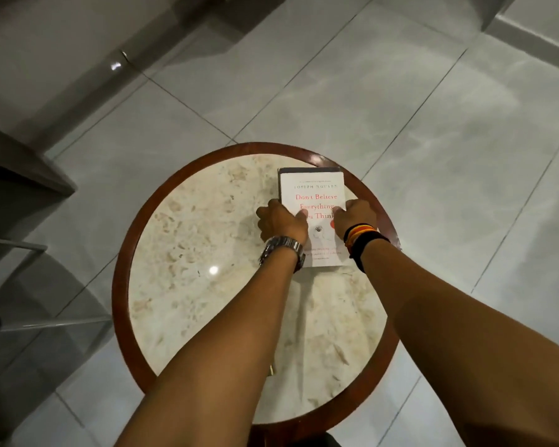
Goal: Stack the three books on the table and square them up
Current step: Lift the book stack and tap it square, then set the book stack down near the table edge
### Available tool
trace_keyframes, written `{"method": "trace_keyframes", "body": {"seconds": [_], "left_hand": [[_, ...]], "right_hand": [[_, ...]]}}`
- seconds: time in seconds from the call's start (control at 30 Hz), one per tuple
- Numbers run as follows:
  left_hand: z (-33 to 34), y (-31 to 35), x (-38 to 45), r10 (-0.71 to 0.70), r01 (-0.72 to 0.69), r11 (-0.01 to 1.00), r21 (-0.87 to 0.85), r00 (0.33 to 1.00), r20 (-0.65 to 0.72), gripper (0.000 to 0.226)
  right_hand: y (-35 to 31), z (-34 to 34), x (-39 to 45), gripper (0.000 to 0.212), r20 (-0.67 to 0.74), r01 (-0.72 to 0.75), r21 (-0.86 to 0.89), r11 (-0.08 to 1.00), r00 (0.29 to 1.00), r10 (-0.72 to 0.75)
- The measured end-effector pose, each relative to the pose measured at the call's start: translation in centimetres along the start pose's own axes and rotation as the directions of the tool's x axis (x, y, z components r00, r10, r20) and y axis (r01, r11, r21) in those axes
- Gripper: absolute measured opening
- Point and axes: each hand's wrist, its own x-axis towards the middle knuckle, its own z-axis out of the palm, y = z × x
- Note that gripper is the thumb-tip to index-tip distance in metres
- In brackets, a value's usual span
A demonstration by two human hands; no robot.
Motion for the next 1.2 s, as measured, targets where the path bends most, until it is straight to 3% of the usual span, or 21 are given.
{"method": "trace_keyframes", "body": {"seconds": [0.13, 0.33, 0.43, 0.53, 0.6, 0.73, 0.9, 1.07, 1.2], "left_hand": [[1.6, 0.1, 1.8, -0.014, 0.013, 0.998, 0.057, 1.000, 0.015, 0.058], [1.2, -2.0, 2.2, 0.106, -0.103, 0.973, 0.207, 0.994, -0.005, 0.060], [-2.2, -6.2, 1.5, 0.212, -0.193, 0.943, 0.271, 0.976, -0.042, 0.066], [-6.9, -12.7, 0.3, 0.332, -0.286, 0.904, 0.319, 0.938, -0.098, 0.068], [-9.6, -17.0, -0.3, 0.381, -0.307, 0.865, 0.398, 0.916, -0.121, 0.070], [-13.0, -23.5, -0.7, 0.405, -0.279, 0.797, 0.535, 0.905, -0.132, 0.071], [-14.7, -28.3, -0.6, 0.411, -0.242, 0.738, 0.630, 0.902, -0.135, 0.072], [-15.5, -30.8, -0.9, 0.423, -0.255, 0.732, 0.632, 0.897, -0.128, 0.072], [-15.9, -31.3, -1.0, 0.437, -0.292, 0.745, 0.600, 0.893, -0.108, 0.071]], "right_hand": [[0.1, 0.3, 1.3, 0.032, -0.021, 0.016, -0.018, 1.000, 1.000, -0.016], [0.2, -0.2, 0.3, 0.042, -0.041, 0.047, -0.150, 0.988, 0.998, -0.053], [1.2, -0.6, -3.3, 0.053, -0.131, 0.185, -0.179, 0.966, 0.969, -0.210], [3.5, 0.6, -8.6, 0.048, -0.209, 0.336, -0.198, 0.921, 0.903, -0.375], [5.4, 2.4, -12.3, 0.047, -0.190, 0.376, -0.215, 0.901, 0.889, -0.417], [8.3, 7.2, -19.2, 0.056, -0.078, 0.343, -0.170, 0.924, 0.930, -0.359], [10.9, 12.7, -25.8, 0.078, -0.010, 0.189, -0.266, 0.945, 0.980, -0.199], [11.2, 15.4, -27.8, 0.064, -0.028, 0.102, -0.346, 0.933, 0.993, -0.119], [8.0, 17.3, -27.2, 0.061, -0.042, 0.107, -0.274, 0.956, 0.992, -0.123]]}}
